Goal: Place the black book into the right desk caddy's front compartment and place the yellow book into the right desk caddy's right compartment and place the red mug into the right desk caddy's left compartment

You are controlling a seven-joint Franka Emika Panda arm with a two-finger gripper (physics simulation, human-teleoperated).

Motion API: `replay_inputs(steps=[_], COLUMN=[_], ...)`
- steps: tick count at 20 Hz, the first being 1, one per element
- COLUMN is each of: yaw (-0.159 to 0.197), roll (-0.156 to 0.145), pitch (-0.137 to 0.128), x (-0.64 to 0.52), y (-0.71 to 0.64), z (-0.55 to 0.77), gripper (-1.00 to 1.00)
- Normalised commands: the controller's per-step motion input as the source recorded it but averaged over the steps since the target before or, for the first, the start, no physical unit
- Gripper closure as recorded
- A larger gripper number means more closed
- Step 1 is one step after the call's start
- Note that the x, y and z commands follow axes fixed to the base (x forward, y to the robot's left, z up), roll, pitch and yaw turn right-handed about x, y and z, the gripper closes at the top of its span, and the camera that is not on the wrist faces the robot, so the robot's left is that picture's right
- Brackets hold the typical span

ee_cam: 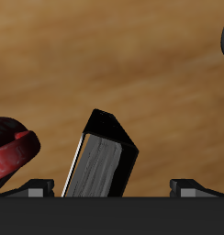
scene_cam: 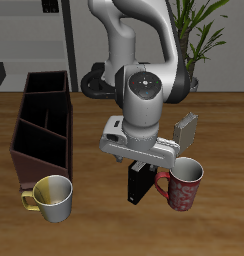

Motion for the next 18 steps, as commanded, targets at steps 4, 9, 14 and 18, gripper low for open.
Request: replay_inputs(steps=[4,9,14,18], yaw=[-0.046,0.005,0.070,0.105], roll=[0.023,0.029,0.018,0.010], pitch=[0.022,-0.034,-0.034,-0.037], x=[-0.10,-0.22,-0.31,-0.38], y=[0.02,0.02,-0.06,-0.21], z=[-0.17,0.20,0.45,0.61], gripper=[1.00,1.00,1.00,1.00])
